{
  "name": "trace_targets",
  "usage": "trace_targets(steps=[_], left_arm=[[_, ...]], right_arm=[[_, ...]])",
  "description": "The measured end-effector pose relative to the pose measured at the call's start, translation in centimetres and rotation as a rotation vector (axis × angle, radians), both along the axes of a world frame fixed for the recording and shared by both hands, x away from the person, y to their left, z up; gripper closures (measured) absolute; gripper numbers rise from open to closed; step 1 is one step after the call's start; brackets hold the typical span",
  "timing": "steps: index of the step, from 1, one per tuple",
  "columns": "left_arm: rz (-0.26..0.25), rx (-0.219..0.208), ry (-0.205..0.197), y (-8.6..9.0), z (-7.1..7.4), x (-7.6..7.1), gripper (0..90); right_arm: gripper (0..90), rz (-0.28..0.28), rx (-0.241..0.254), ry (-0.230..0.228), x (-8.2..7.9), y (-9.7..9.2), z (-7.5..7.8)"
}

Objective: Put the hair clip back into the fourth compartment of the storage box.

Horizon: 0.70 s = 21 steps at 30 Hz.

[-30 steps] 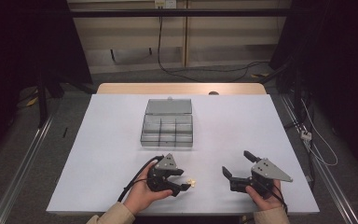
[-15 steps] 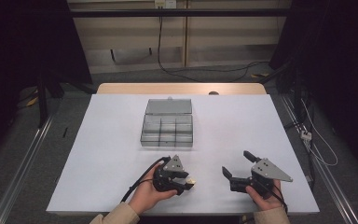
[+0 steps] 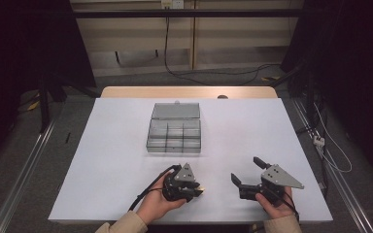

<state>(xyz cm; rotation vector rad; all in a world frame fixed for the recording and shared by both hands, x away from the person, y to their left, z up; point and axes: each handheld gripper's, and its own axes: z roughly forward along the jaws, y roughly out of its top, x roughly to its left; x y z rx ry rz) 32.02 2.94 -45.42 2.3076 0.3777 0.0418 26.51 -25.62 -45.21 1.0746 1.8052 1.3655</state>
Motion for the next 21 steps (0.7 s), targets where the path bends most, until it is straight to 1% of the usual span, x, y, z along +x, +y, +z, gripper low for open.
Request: trace_targets(steps=[2,4,6,8,10,11,12,13,15,16,17,21], left_arm=[[-0.008,0.012,0.000,0.1,0.1,0.1,71.5],[0.007,-0.007,0.016,0.1,0.0,0.1,71.6],[0.007,-0.010,0.024,0.1,0.0,0.2,71.7],[0.017,-0.021,0.039,0.1,0.0,0.3,71.7],[0.012,-0.020,0.042,0.2,0.1,0.4,71.7],[0.028,-0.021,0.039,0.3,0.2,0.4,71.7],[0.019,-0.025,0.054,0.4,0.2,0.5,71.7],[0.025,-0.034,0.061,0.4,0.3,0.5,71.7],[0.026,-0.036,0.064,0.7,0.4,0.7,71.7],[0.037,-0.034,0.063,0.8,0.5,0.8,71.7],[0.035,-0.043,0.070,0.9,0.6,0.8,71.7],[0.047,-0.054,0.078,1.3,1.1,1.2,71.7]], right_arm=[[3.5,-0.002,0.000,0.001,0.0,0.0,0.0],[3.5,-0.001,0.000,-0.001,0.0,0.0,0.0],[3.5,0.001,0.002,-0.001,0.0,0.0,0.0],[3.5,0.000,0.004,-0.002,0.0,0.0,0.0],[3.5,-0.002,0.005,-0.001,0.0,-0.1,0.0],[3.5,-0.001,0.004,-0.001,0.0,-0.1,0.1],[3.5,-0.001,0.005,-0.002,0.0,-0.1,0.1],[3.5,-0.002,0.005,-0.001,0.0,-0.1,0.1],[3.5,-0.002,0.006,-0.002,0.0,-0.1,0.1],[3.5,-0.001,0.005,-0.002,0.0,-0.1,0.1],[3.5,0.000,0.005,-0.002,0.0,0.0,0.1],[3.5,0.000,0.006,-0.002,0.0,0.0,0.1]])
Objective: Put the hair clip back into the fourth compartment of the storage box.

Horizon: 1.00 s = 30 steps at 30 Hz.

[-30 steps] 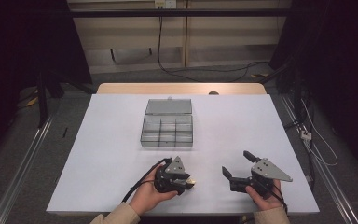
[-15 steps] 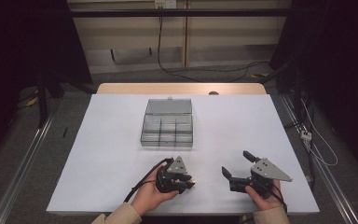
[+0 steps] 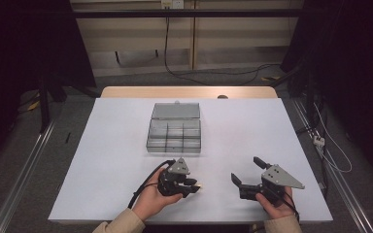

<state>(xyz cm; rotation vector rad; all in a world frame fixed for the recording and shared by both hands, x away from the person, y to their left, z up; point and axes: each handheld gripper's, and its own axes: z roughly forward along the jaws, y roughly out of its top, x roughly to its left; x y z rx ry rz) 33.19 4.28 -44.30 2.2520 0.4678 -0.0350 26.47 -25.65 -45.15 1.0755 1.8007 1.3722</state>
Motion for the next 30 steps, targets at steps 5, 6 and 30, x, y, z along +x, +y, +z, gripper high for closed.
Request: trace_targets(steps=[5,6,30], left_arm=[[0.023,-0.015,0.000,0.6,0.5,0.5,71.7],[0.029,-0.017,0.000,0.7,0.6,0.6,71.7],[0.079,-0.019,0.022,2.4,2.3,2.6,71.7]], right_arm=[[3.5,-0.001,0.000,0.001,0.0,0.0,0.0],[3.6,-0.001,0.000,0.001,0.0,0.0,0.0],[3.5,0.000,-0.002,0.001,0.0,0.0,0.0]])
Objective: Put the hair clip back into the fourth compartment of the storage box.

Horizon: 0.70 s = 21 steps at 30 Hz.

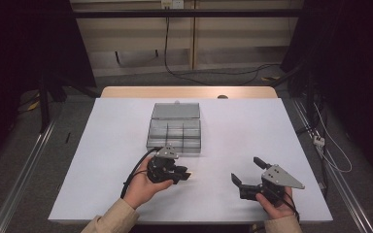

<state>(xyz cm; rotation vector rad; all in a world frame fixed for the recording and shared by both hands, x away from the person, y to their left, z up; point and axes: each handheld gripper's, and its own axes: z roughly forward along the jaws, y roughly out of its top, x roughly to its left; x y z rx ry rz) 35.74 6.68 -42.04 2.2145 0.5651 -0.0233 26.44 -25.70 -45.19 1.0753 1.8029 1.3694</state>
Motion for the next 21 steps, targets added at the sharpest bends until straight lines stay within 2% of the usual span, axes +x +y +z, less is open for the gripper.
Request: trace_targets(steps=[21], left_arm=[[0.036,0.007,0.013,1.2,1.1,1.4,71.7]], right_arm=[[3.5,0.002,-0.001,-0.001,0.0,0.0,0.0]])
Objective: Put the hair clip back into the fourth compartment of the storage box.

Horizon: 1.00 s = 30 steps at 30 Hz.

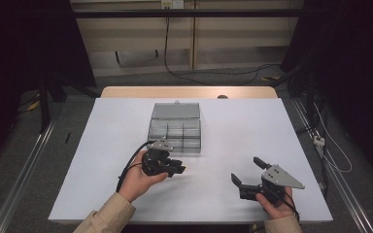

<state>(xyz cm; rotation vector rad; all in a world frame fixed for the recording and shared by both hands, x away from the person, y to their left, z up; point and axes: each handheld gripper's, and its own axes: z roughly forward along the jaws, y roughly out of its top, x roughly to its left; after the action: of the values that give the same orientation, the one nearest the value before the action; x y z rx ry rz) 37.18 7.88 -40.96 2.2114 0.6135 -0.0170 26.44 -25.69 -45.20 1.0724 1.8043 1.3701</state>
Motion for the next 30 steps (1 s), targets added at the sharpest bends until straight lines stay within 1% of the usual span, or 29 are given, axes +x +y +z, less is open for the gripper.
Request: trace_targets(steps=[3,4,5,9,11,13,16,17,21,22,24,25,26,28,30], left_arm=[[0.002,-0.001,-0.004,0.1,0.3,0.2,71.7],[0.009,0.010,-0.011,0.1,0.4,0.2,71.7],[0.003,0.002,-0.009,0.1,0.4,0.3,71.7],[0.007,-0.001,-0.008,0.2,0.8,0.5,71.7],[0.012,0.006,-0.014,0.3,0.9,0.5,71.7],[0.011,-0.001,-0.008,0.4,1.0,0.6,71.7],[0.017,0.002,-0.013,0.4,1.2,0.8,71.8],[0.012,-0.004,-0.006,0.4,1.2,0.8,71.7],[0.015,-0.003,-0.004,0.5,1.5,1.1,71.7],[0.023,0.001,-0.007,0.6,1.6,1.1,71.7],[0.020,-0.004,-0.003,0.6,1.8,1.3,71.7],[0.029,-0.003,-0.006,0.6,1.8,1.3,71.7],[0.023,-0.007,0.000,0.7,1.9,1.4,71.7],[0.032,-0.006,-0.003,0.8,2.0,1.5,71.7],[0.027,-0.006,-0.001,0.8,2.1,1.7,71.7]], right_arm=[[3.5,0.001,0.000,0.000,0.0,0.0,0.0],[3.5,0.001,0.000,0.001,0.0,0.0,0.0],[3.5,0.001,0.000,0.001,0.0,0.0,0.0],[3.5,0.001,0.000,0.001,0.0,0.0,0.0],[3.5,0.001,0.000,0.001,0.0,0.0,0.0],[3.6,0.001,0.000,0.001,0.0,0.0,0.0],[3.6,0.000,0.000,0.002,0.0,0.0,0.0],[3.6,0.000,0.000,0.001,0.0,0.0,0.0],[3.6,-0.001,0.001,0.001,0.0,0.0,0.0],[3.6,-0.003,0.002,0.002,0.0,0.0,0.0],[3.7,-0.002,0.001,0.002,0.0,0.0,0.0],[3.7,-0.002,0.002,0.002,0.0,0.0,0.0],[3.7,-0.002,0.001,0.001,0.0,0.0,0.0],[3.7,-0.002,0.002,0.001,0.0,0.0,0.0],[3.7,-0.001,0.002,0.001,0.0,0.0,0.0]])
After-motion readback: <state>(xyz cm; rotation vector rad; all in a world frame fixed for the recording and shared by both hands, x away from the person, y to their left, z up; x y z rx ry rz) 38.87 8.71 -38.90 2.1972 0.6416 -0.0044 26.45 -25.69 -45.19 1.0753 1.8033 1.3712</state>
